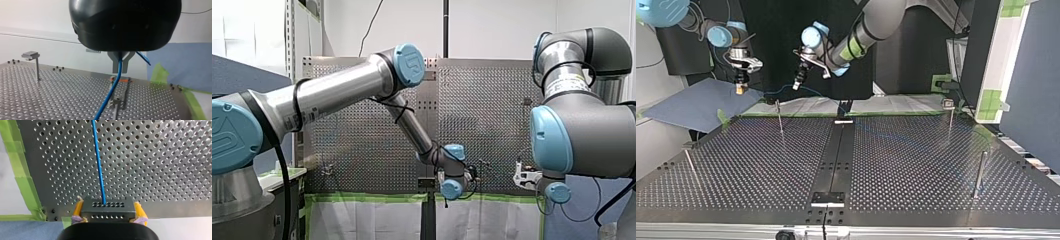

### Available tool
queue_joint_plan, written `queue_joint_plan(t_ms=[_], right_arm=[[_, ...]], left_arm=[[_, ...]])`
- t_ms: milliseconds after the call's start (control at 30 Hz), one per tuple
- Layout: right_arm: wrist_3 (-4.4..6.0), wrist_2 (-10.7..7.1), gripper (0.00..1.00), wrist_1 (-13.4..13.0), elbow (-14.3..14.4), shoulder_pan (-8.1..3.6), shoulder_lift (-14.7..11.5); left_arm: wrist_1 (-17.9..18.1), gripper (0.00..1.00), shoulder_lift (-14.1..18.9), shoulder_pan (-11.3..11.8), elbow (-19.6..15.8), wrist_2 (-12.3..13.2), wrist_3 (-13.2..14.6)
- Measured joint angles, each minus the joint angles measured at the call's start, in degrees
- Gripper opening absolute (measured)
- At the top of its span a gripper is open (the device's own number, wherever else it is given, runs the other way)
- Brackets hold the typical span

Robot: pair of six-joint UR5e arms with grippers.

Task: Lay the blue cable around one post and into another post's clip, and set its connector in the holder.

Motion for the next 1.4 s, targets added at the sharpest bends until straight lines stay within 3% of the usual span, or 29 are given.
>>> queue_joint_plan(t_ms=[700,967,1400], right_arm=[[-0.2,-0.17,0.21,1.47,-2.08,-2.69,0.03],[-0.05,-0.14,0.21,1.44,-2.33,-3.59,0.08],[-0.26,-0.43,0.21,2.16,-3.38,-3.46,0.08]], left_arm=[[-2.95,0.0,-6.08,-1.27,8.03,1.14,-3.32],[-2.86,0.0,-6.7,-1.23,11.29,2.2,-5.03],[-2.89,0.0,-6.73,0.09,12.75,2.85,-6.16]])
